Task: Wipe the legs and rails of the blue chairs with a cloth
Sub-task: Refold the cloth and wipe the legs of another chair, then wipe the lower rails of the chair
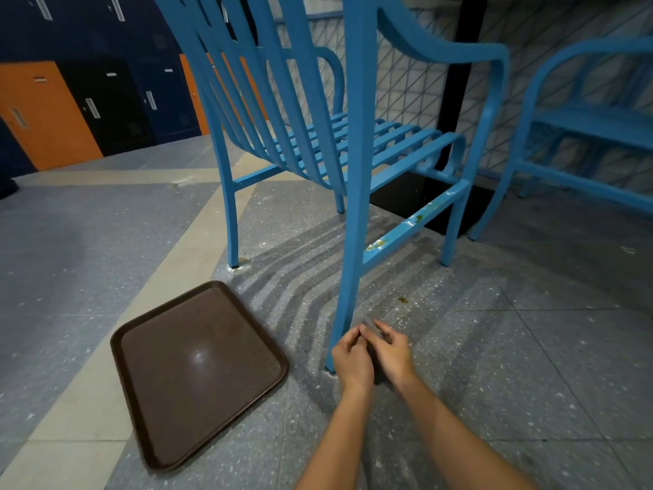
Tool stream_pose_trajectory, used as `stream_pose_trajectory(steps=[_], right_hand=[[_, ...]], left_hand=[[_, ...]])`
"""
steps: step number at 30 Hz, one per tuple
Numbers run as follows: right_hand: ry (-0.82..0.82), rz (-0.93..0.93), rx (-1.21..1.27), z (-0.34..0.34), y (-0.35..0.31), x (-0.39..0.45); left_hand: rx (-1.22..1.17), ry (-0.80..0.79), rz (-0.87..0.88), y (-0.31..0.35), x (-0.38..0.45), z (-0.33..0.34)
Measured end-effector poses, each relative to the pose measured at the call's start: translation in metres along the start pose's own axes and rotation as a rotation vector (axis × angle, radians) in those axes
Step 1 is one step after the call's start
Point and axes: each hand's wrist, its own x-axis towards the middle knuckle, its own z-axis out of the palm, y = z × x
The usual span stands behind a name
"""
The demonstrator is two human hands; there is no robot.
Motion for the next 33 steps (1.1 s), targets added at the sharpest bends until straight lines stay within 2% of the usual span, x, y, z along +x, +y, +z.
stream_pose_trajectory(steps=[3,7,11,14,17,19,26,30,33], right_hand=[[0.03,-0.101,-0.032,-0.012,-0.009,0.0],[0.013,-0.123,0.03,-0.024,-0.024,-0.001],[0.148,-0.158,-0.021,-0.03,-0.043,0.001],[0.19,-0.215,-0.089,-0.038,-0.068,0.007],[0.169,-0.306,-0.177,-0.051,-0.097,0.015],[0.181,-0.368,-0.23,-0.056,-0.117,0.021],[0.124,-0.657,-0.545,-0.039,-0.171,0.043],[-0.001,-0.793,-0.818,-0.025,-0.179,0.047],[-0.117,-0.841,-0.911,-0.02,-0.172,0.047]], left_hand=[[-0.12,-0.016,-0.016,0.014,-0.002,0.015],[-0.285,-0.07,-0.044,0.031,-0.013,0.035],[-0.324,-0.157,-0.019,0.041,-0.017,0.044],[-0.264,-0.109,0.072,0.047,-0.015,0.039],[-0.192,0.097,0.226,0.057,-0.011,0.03],[-0.118,0.179,0.331,0.064,-0.006,0.024],[0.225,0.061,0.623,0.096,0.012,0.029],[0.34,-0.029,0.743,0.106,0.022,0.034],[0.393,-0.06,0.792,0.111,0.027,0.038]])
